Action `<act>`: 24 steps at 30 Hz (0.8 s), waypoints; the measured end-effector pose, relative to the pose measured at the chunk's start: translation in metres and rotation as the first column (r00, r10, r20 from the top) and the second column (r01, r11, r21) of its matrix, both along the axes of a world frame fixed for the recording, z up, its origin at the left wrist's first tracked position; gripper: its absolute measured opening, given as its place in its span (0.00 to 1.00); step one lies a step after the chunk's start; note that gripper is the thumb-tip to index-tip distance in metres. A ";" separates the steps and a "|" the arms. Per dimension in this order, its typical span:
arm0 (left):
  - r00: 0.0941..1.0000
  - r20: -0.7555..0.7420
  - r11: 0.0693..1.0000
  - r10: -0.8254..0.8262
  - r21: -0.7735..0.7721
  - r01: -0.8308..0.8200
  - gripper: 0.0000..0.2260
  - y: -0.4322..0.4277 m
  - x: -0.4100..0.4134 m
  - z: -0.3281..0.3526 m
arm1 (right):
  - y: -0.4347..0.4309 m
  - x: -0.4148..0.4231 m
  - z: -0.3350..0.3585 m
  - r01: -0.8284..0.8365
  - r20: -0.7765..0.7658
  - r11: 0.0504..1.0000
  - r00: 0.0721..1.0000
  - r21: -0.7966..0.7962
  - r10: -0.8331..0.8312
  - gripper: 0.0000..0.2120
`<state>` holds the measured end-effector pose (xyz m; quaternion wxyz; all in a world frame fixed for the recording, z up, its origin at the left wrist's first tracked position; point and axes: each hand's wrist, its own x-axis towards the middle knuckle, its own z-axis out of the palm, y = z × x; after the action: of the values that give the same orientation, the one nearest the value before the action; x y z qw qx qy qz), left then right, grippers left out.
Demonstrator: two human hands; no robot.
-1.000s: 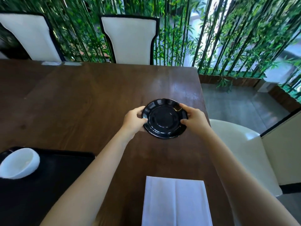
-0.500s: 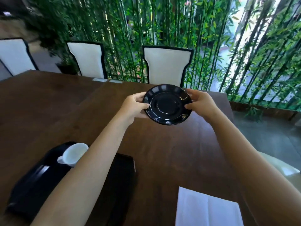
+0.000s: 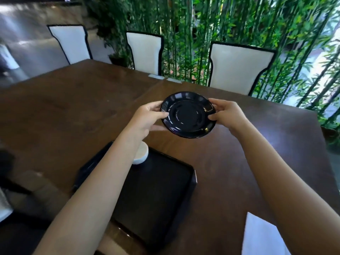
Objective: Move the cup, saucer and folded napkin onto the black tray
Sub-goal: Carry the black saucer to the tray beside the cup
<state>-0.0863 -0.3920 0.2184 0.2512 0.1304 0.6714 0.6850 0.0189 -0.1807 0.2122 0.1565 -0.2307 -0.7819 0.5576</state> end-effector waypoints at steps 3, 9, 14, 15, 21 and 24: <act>0.997 0.058 0.999 0.047 -0.028 -0.045 0.17 -0.023 -0.005 -0.023 | -0.018 -0.017 -0.025 -0.024 0.053 1.000 0.998 -0.005 0.024 0.29; 0.981 0.159 0.988 0.111 -0.125 -0.091 0.19 -0.052 0.001 -0.089 | -0.048 -0.029 -0.098 -0.012 0.202 0.998 0.979 -0.065 0.025 0.30; 0.976 0.185 0.975 0.117 -0.208 -0.077 0.16 -0.063 0.014 -0.142 | -0.068 -0.020 -0.154 0.040 0.321 0.989 0.947 -0.140 0.007 0.29; 0.977 0.181 0.971 0.116 -0.227 -0.073 0.17 -0.065 0.015 -0.152 | -0.071 -0.019 -0.163 0.048 0.339 0.988 0.941 -0.145 0.004 0.28; 0.977 0.173 0.943 0.123 -0.326 -0.061 0.19 -0.073 0.016 -0.190 | -0.085 -0.018 -0.194 0.052 0.421 0.992 0.907 -0.116 0.002 0.29; 0.975 0.175 0.926 0.140 -0.372 -0.066 0.18 -0.077 0.015 -0.201 | -0.089 -0.021 -0.203 0.015 0.448 0.998 0.894 -0.065 0.016 0.28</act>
<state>-0.0716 -0.4690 0.0177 0.3001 -0.0228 0.7642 0.5705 -0.0016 -0.2696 0.0096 -0.0358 -0.3580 -0.7780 0.5151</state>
